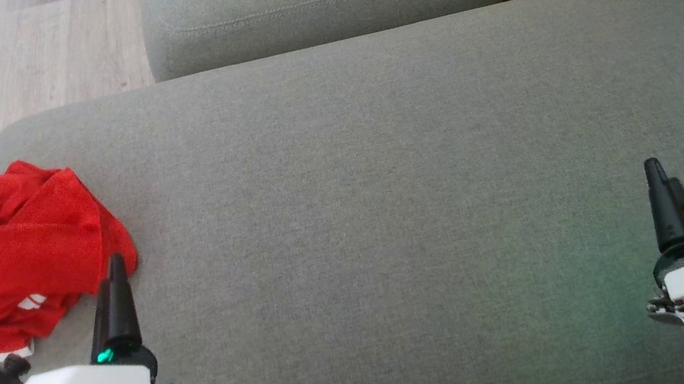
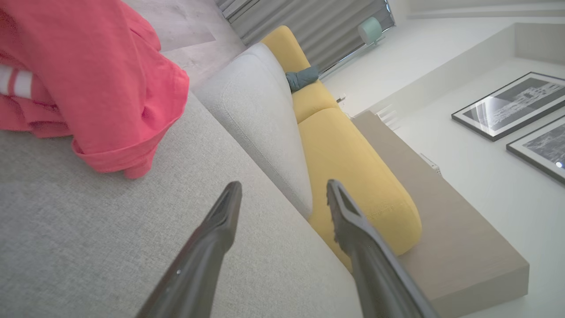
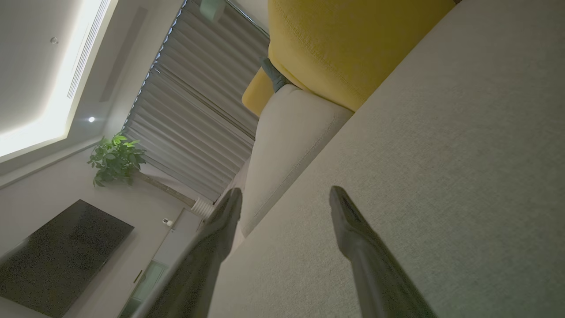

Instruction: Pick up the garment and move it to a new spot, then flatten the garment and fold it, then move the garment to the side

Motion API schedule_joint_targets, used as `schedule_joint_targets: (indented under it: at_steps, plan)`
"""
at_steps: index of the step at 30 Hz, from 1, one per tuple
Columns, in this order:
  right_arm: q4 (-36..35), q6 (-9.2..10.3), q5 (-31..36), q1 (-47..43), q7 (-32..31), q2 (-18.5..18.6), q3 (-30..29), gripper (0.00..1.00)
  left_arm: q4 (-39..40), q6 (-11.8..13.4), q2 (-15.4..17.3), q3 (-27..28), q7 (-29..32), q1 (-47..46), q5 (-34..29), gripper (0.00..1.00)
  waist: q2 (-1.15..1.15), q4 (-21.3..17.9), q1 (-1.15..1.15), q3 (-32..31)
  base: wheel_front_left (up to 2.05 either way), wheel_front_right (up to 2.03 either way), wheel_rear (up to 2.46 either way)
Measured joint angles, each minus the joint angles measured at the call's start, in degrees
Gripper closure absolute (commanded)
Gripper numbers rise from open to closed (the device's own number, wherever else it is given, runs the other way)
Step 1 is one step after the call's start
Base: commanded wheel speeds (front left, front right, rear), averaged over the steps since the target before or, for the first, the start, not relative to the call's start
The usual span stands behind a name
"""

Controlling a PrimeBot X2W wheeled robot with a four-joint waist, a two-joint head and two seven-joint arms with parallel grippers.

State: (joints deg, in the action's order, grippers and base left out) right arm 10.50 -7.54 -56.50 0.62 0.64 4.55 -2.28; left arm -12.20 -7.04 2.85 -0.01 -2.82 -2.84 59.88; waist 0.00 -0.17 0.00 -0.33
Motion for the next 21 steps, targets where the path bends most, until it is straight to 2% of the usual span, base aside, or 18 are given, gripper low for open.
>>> schedule_joint_targets:
  at_steps: [21]
  plan:
    - [-1.76,0.0,16.91,-0.01,1.46,1.33,2.94,0.0,0.9,-0.01,0.78,-1.82,-3.34,-0.52,-18.51,0.0,0.0,-0.22,0.0,-0.13,0.0,0.0,0.0]
